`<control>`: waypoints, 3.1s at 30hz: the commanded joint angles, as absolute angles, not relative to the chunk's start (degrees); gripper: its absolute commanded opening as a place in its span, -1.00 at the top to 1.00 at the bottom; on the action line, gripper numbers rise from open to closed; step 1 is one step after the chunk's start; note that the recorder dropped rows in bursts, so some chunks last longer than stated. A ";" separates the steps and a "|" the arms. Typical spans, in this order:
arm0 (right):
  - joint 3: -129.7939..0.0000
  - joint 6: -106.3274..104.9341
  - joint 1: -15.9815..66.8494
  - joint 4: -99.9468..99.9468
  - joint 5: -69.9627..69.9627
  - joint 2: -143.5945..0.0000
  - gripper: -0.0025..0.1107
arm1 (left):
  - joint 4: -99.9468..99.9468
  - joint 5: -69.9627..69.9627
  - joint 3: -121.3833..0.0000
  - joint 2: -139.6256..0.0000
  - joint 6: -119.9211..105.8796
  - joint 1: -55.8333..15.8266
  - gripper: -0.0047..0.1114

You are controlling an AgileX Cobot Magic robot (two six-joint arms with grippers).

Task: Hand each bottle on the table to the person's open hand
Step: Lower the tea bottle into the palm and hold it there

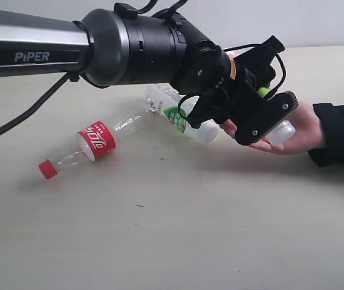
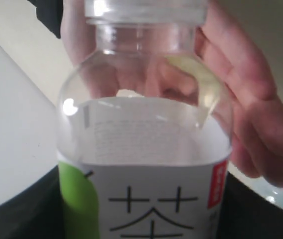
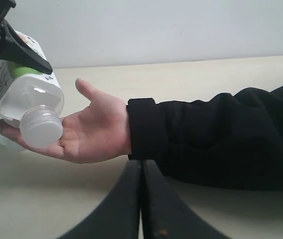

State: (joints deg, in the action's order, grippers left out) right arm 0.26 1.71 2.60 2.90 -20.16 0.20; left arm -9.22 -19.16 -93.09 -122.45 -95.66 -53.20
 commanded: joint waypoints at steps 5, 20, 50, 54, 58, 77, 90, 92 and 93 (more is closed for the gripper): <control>0.00 1.53 2.67 2.89 -19.75 0.00 0.96 | -8.51 -15.73 -93.48 -122.56 -95.88 -55.09 0.92; 0.00 1.50 2.67 2.89 -19.75 0.00 0.96 | -8.42 -12.22 -93.48 -126.00 -96.60 -56.24 0.92; 0.00 1.54 2.67 2.89 -19.75 0.00 0.96 | -8.42 -11.68 -93.48 -127.85 -93.77 -57.96 0.06; 0.00 1.66 2.67 2.89 -19.75 0.00 0.96 | -8.28 -11.68 -93.48 -127.85 -93.77 -57.96 -0.11; 0.00 1.53 2.67 2.89 -19.75 0.00 0.96 | -8.19 -11.55 -93.48 -127.85 -93.77 -57.96 -0.23; 0.00 1.67 2.67 2.67 -19.75 0.00 0.96 | -8.19 -11.44 -93.48 -127.85 -92.15 -57.96 -0.25; 0.00 1.54 2.67 2.85 -19.75 0.00 0.96 | -8.32 -11.16 -93.48 -127.85 -92.50 -58.08 -0.67; 0.00 1.54 2.67 2.85 -19.75 0.00 0.96 | -8.32 -11.16 -93.48 -127.75 -92.50 -58.09 -0.67; 0.00 1.54 2.67 2.85 -19.43 0.00 0.96 | -8.32 -11.27 -93.48 -127.74 -92.50 -58.23 -0.67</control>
State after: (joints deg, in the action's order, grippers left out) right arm 0.26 1.71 2.60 2.90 -20.16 0.20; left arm -8.74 -10.86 -93.23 -127.92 -92.74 -57.63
